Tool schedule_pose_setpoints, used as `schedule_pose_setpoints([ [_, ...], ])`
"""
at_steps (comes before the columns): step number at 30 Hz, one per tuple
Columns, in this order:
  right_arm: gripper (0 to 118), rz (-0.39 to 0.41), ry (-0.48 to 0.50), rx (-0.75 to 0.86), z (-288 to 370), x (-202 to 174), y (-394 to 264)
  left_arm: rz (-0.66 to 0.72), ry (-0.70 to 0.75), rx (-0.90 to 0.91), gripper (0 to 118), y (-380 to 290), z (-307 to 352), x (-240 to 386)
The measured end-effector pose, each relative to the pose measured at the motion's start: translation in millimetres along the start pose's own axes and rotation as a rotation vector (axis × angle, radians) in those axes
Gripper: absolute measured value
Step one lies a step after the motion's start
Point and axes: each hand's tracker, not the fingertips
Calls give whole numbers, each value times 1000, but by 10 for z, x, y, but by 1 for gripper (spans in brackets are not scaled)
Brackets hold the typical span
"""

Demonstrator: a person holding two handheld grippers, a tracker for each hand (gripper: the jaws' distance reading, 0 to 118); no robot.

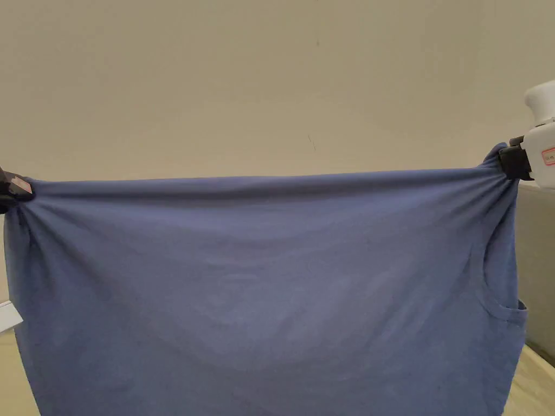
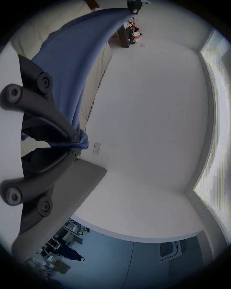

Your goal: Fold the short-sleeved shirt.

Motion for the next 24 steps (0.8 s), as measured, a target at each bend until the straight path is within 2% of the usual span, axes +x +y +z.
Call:
schedule_pose_setpoints([
  [2,8,-45,18,-71,-193,19,133,-54,57,-24,3,50,-101,69],
  [4,8,-51,31,-162,-384,3,251,-39,57,-84,3,113,-264,65],
  [6,8,-38,26,-200,-517,-26,309,-83,73,-111,3,135,-371,88],
  [9,8,-3,16,-191,-644,-102,381,-104,93,-128,3,68,-426,149],
  [12,8,-24,32,-226,-825,-139,357,-118,112,-169,3,-10,-624,84],
  [14,8,-43,67,-293,-991,-174,271,-148,143,-235,3,-93,-779,14],
  [19,8,22,0,-396,-1406,-511,-222,-151,154,-330,3,-632,-1099,-92],
  [24,8,-31,77,-511,-1695,-882,-969,-145,175,-485,3,-1379,-1469,-325],
])
